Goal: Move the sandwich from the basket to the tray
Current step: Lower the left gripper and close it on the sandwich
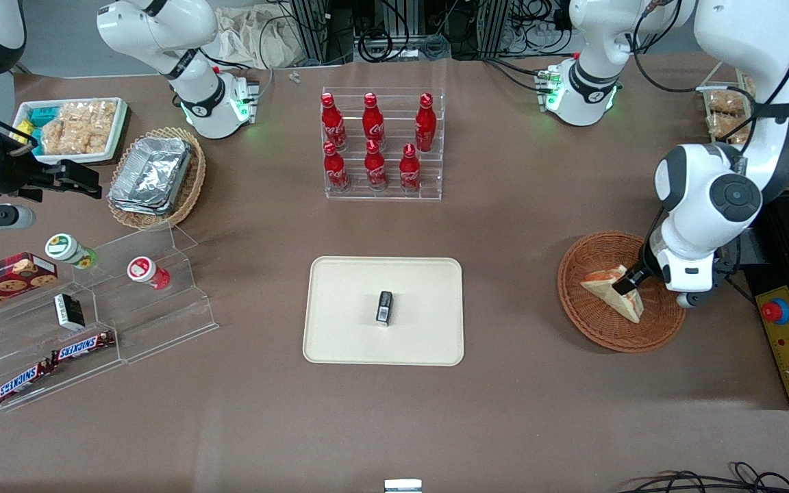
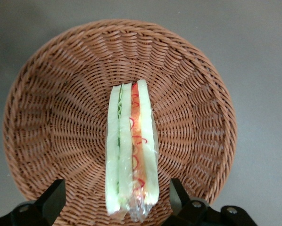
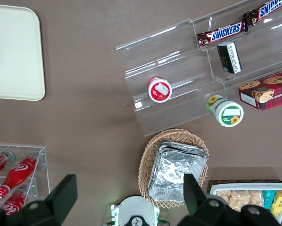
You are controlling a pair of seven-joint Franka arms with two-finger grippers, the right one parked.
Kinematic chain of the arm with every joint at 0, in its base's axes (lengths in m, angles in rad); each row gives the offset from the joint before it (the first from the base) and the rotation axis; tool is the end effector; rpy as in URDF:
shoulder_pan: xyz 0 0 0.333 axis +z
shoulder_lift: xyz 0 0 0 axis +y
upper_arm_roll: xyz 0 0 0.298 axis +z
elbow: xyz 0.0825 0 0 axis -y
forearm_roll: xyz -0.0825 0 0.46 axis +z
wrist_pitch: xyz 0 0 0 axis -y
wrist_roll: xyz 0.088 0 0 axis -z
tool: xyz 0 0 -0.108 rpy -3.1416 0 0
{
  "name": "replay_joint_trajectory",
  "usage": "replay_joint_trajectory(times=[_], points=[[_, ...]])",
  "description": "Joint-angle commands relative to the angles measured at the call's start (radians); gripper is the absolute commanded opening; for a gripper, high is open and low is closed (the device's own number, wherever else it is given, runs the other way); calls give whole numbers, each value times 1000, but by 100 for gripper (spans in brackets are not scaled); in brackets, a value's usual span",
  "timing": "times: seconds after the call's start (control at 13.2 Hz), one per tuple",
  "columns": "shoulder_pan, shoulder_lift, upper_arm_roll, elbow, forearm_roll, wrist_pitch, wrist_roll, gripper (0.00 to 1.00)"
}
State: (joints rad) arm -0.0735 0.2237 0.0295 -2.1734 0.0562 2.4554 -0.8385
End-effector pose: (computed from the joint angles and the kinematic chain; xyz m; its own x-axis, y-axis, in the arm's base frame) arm 0.6125 -0.0267 0.2202 0.7287 0.6811 0.0714 0.6821 -0.7312 0.0128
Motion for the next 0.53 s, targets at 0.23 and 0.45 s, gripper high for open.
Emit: replay_joint_trajectory(times=[0.23,0.45], points=[[10,58,4,-72,2,166,-80,100],[14,62,3,-68,2,162,-80,75]])
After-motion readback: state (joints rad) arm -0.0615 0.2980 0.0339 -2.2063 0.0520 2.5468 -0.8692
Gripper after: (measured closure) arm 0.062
